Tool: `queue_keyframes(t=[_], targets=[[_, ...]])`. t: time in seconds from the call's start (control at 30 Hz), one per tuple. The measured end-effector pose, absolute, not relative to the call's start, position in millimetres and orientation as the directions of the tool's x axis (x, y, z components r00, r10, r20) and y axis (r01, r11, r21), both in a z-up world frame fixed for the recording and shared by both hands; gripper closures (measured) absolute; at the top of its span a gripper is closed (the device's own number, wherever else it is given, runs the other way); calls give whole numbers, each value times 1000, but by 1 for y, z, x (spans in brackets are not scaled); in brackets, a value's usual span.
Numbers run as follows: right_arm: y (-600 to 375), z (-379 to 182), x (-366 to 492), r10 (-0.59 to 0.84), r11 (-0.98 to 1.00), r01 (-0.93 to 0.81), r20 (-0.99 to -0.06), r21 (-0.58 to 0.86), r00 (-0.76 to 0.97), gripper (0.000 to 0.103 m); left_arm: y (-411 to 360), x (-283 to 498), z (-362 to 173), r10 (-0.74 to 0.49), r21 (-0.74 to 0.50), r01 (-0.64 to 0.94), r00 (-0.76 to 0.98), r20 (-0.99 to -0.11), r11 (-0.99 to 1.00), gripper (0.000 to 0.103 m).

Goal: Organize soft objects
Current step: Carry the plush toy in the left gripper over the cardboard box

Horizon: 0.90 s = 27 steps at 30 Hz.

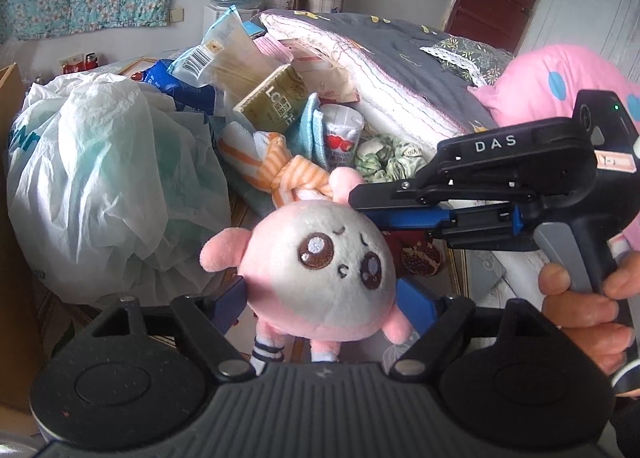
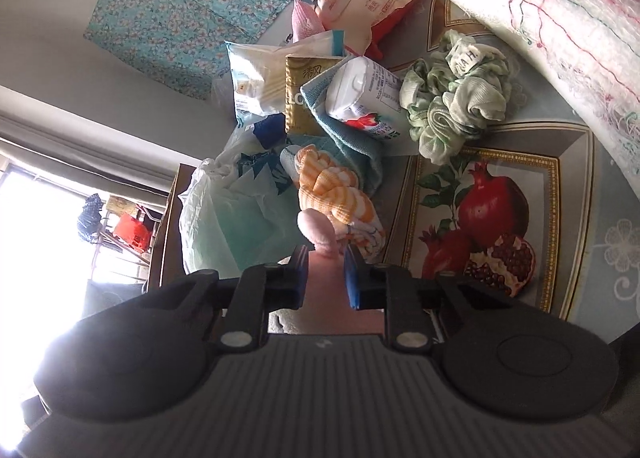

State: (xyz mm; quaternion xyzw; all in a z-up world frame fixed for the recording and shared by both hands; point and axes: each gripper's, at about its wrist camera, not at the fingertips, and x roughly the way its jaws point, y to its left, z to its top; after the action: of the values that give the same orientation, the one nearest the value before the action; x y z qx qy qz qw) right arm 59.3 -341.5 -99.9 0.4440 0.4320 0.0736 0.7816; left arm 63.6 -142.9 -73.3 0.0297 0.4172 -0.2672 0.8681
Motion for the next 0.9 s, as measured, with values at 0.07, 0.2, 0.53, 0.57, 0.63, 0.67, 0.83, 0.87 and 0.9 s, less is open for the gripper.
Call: queue_keyframes(t=[0.07, 0.2, 0.53, 0.57, 0.63, 0.67, 0.83, 0.87, 0.9], targets=[[-337, -96, 60, 487, 618, 256, -618, 743, 617, 86, -147, 63, -76, -419, -138, 495, 518, -745, 858, 18], [-336, -90, 66, 480, 633, 242, -618, 736, 623, 83, -147, 71, -85, -395, -133, 479, 504, -768, 868, 17], [-327, -76, 80, 430, 732, 194, -664, 653, 611, 81, -139, 76, -90, -438, -198, 475, 471, -766, 857, 16], [-325, -77, 81, 423, 741, 196, -673, 643, 607, 81, -139, 77, -91, -442, -205, 475, 466, -767, 856, 17], [-322, -79, 81, 410, 759, 192, -686, 622, 601, 81, -139, 78, -92, -449, -212, 477, 461, -766, 853, 17], [-319, -80, 82, 400, 772, 187, -693, 608, 599, 81, -139, 78, -93, -451, -213, 479, 463, -763, 851, 17], [-314, -77, 78, 362, 800, 180, -700, 572, 616, 90, -143, 75, -93, -458, -195, 497, 486, -745, 845, 20], [-314, -76, 76, 360, 800, 179, -696, 573, 621, 91, -143, 75, -92, -459, -192, 501, 488, -743, 844, 20], [-314, -74, 75, 358, 799, 179, -694, 574, 625, 92, -143, 74, -92, -462, -193, 502, 489, -740, 843, 21]])
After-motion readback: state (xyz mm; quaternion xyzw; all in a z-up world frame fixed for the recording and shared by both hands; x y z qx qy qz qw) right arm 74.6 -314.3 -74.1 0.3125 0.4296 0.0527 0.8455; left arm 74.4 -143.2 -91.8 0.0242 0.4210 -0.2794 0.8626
